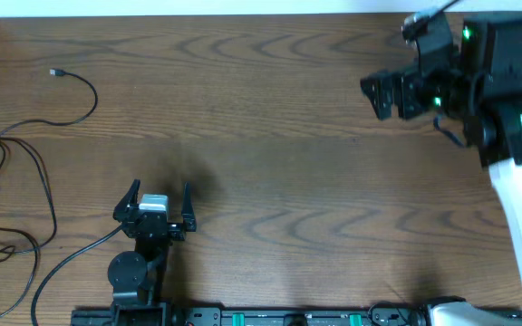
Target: Untangle cables
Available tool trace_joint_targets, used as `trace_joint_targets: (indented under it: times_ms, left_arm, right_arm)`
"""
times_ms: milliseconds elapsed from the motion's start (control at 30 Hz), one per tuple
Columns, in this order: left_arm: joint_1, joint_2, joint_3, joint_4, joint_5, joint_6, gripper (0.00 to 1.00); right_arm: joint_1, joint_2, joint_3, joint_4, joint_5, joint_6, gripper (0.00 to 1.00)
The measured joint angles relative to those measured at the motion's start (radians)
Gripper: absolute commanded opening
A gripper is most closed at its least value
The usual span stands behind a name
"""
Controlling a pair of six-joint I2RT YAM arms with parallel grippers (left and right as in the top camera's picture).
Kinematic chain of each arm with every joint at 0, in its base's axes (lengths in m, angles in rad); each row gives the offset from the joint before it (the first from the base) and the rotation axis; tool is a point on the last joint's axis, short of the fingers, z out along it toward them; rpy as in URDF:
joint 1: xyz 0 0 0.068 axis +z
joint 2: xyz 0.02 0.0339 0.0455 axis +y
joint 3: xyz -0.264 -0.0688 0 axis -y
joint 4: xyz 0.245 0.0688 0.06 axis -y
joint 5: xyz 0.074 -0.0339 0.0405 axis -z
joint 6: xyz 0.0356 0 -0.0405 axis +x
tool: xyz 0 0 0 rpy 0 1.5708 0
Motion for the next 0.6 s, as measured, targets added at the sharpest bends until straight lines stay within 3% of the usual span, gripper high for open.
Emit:
trace_joint_targets:
  times_ms: [333, 600]
  left_arm:
    - [0.000, 0.000, 0.002, -0.002, -0.004, 0.000, 0.92]
    - [0.000, 0.000, 0.002, -0.003, -0.005, 0.000, 0.92]
  right_arm:
    - [0.000, -0.354, -0.621, 0.473, -0.024, 0.003, 0.99]
    - [0.000, -0.568, -0.940, 0.745, -0.037, 0.040, 0.99]
